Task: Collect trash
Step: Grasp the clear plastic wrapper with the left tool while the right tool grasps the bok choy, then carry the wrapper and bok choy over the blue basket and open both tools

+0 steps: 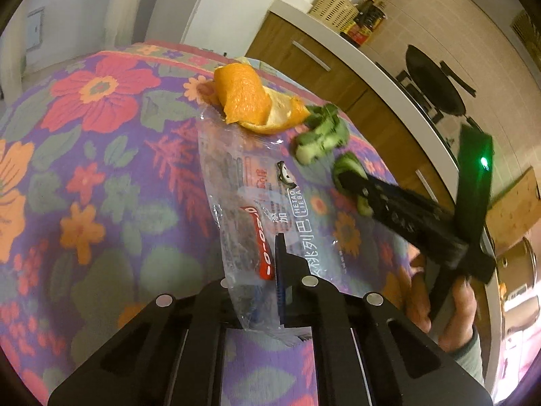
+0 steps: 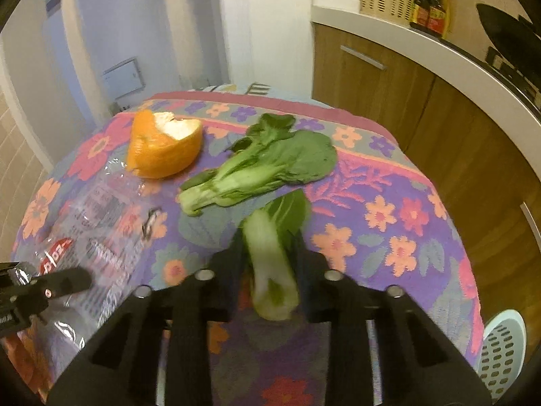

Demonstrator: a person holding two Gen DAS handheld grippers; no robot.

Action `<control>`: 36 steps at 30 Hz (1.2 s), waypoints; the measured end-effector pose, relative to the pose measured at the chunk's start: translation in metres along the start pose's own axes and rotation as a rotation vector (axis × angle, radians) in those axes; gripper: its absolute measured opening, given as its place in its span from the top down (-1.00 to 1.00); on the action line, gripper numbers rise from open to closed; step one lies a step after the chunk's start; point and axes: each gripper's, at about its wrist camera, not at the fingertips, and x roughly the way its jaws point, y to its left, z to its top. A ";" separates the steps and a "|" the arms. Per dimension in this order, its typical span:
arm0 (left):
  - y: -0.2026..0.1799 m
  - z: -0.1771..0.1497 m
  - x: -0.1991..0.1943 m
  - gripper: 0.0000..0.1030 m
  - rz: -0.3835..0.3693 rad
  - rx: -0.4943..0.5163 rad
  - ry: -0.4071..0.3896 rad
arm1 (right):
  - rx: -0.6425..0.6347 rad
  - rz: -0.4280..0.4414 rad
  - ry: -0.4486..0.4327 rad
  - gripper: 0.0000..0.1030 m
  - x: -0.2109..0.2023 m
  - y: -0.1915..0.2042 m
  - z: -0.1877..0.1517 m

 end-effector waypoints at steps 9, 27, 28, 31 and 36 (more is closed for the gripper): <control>-0.022 -0.029 -0.025 0.98 -0.047 0.078 -0.015 | -0.072 -0.015 -0.140 0.65 -0.031 0.017 -0.012; -0.128 -0.044 -0.045 0.99 -0.165 0.351 -0.054 | 0.197 -0.104 -0.366 0.65 -0.173 -0.088 -0.111; -0.135 -0.044 -0.044 0.99 -0.170 0.368 -0.052 | 0.213 -0.117 -0.375 0.65 -0.182 -0.096 -0.117; -0.167 -0.046 -0.037 0.99 -0.186 0.433 -0.037 | 0.244 -0.191 -0.391 0.65 -0.205 -0.120 -0.134; -0.213 -0.053 -0.020 0.99 -0.201 0.527 0.007 | 0.282 -0.295 -0.383 0.65 -0.228 -0.155 -0.158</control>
